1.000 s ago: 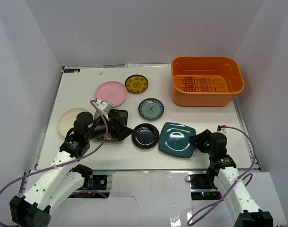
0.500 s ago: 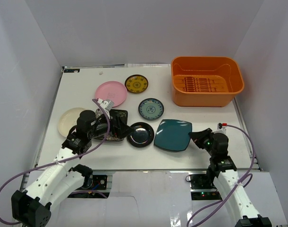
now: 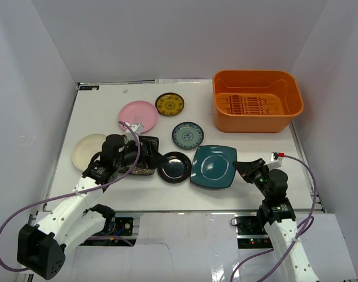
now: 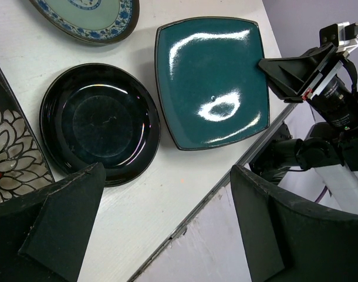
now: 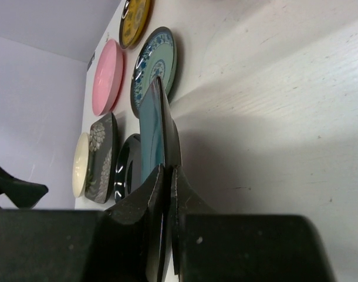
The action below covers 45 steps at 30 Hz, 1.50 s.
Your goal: Place the plates into the plastic bin on the countertop
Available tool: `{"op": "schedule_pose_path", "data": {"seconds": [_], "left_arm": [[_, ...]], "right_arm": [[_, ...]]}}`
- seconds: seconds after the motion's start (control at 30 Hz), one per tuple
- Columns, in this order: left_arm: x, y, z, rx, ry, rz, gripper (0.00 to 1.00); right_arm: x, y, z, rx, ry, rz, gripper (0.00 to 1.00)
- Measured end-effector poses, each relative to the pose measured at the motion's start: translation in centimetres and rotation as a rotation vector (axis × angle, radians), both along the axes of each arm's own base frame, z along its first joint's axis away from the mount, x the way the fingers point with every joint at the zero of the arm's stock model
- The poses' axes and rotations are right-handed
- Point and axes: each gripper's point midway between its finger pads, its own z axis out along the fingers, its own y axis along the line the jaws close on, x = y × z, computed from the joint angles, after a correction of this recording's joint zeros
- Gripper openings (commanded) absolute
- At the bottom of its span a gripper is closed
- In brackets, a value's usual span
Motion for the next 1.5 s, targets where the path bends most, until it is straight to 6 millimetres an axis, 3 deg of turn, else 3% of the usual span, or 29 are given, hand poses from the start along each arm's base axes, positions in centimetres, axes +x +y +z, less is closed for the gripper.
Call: {"op": "schedule_pose_path", "data": {"seconds": [0.23, 0.5, 0.63, 0.83, 1.0, 1.13, 1.27, 1.5], "left_arm": [[0.2, -0.2, -0.4, -0.010, 0.041, 0.015, 0.98], [0.6, 0.3, -0.3, -0.004, 0.034, 0.060, 0.98], [0.6, 0.7, -0.7, 0.000, 0.046, 0.093, 0.98], [-0.1, 1.1, -1.5, -0.006, 0.077, 0.112, 0.98], [-0.7, 1.4, -1.2, -0.027, 0.064, 0.122, 0.98], [-1.1, 1.7, -1.9, -0.038, 0.081, 0.143, 0.96], [-0.9, 2.2, -3.1, -0.051, 0.148, 0.218, 0.96], [-0.4, 4.1, -4.6, -0.037, 0.233, 0.391, 0.98]], "right_arm": [[-0.4, 0.8, 1.3, 0.044, 0.022, 0.037, 0.08], [1.7, 2.2, 10.2, 0.117, -0.070, 0.094, 0.08], [3.4, 2.7, 13.3, 0.139, -0.097, 0.110, 0.08], [7.8, 2.2, 18.8, 0.110, -0.149, 0.087, 0.08], [13.5, -1.0, 23.5, 0.093, -0.213, 0.007, 0.08], [18.1, -5.3, 25.1, 0.067, -0.235, -0.074, 0.08], [23.0, -9.8, 24.4, 0.006, -0.209, -0.107, 0.08], [30.8, -15.1, 19.8, -0.120, -0.119, -0.056, 0.08]]}}
